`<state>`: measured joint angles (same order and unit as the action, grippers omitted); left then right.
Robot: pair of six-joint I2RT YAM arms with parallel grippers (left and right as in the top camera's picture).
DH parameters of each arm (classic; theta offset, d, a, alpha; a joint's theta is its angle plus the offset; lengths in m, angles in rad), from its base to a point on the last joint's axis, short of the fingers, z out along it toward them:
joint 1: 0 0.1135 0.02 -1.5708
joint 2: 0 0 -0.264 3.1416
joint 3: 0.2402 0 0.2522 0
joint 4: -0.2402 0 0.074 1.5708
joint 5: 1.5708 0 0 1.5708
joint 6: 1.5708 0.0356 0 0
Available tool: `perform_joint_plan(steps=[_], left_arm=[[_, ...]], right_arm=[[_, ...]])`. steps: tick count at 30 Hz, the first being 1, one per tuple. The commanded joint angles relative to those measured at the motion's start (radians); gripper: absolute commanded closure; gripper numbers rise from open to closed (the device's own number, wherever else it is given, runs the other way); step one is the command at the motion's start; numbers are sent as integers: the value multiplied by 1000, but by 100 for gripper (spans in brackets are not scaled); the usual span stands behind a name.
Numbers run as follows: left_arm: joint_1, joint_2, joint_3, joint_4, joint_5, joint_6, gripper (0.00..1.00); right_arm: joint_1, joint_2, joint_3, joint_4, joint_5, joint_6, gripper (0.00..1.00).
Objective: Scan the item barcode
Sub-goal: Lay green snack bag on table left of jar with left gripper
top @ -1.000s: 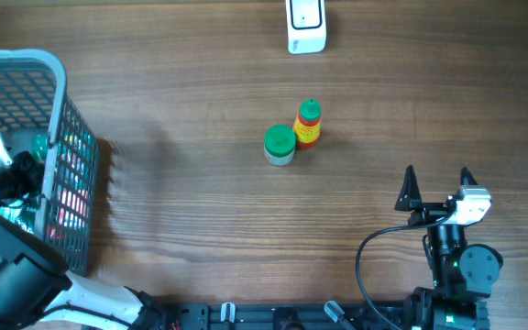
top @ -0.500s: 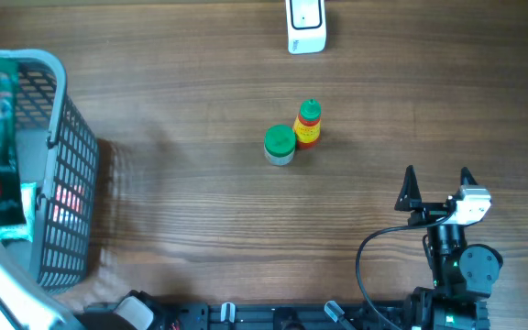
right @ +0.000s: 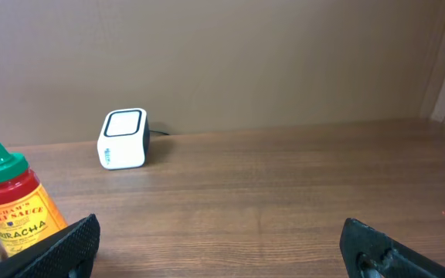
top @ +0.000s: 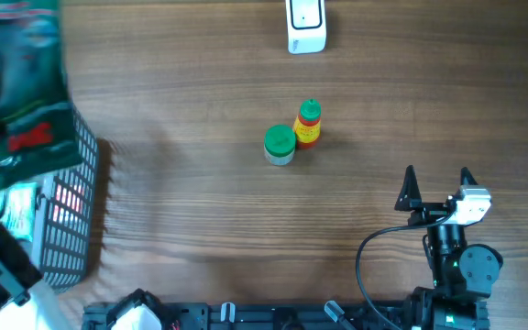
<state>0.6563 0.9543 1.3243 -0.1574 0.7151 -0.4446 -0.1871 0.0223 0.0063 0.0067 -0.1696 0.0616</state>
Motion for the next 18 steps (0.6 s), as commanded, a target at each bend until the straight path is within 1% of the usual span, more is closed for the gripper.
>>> perform_joint_plan(steps=[1, 3, 4, 5, 8, 9, 12, 13, 16, 18], left_arm=[[-227, 8, 10, 19, 53, -1, 96], [-325, 23, 10, 15, 50, 34, 96], [-404, 50, 10, -5, 50, 37, 96], [-442, 71, 10, -28, 41, 37, 96], [-542, 160, 10, -163, -132, 35, 96], [-575, 199, 10, -201, -188, 8, 96], [-698, 397, 10, -286, -328, -166, 96], [-726, 452, 10, -299, -378, -227, 96], [-786, 583, 10, -335, -472, -338, 96], [-827, 670, 9, -391, -608, -431, 96]], right_arm=[[-3, -5, -1, 3, 16, -9, 0], [-3, -6, -1, 3, 16, -9, 0], [-3, -5, -1, 3, 16, -9, 0], [-3, -6, -1, 3, 16, -10, 0], [-3, -6, -1, 3, 16, -9, 0], [-3, -6, -1, 3, 16, -9, 0], [-3, -6, -1, 3, 16, -10, 0], [-3, -6, -1, 3, 16, -9, 0], [-3, -6, -1, 3, 16, -9, 0], [-3, -6, -1, 3, 16, -9, 0]])
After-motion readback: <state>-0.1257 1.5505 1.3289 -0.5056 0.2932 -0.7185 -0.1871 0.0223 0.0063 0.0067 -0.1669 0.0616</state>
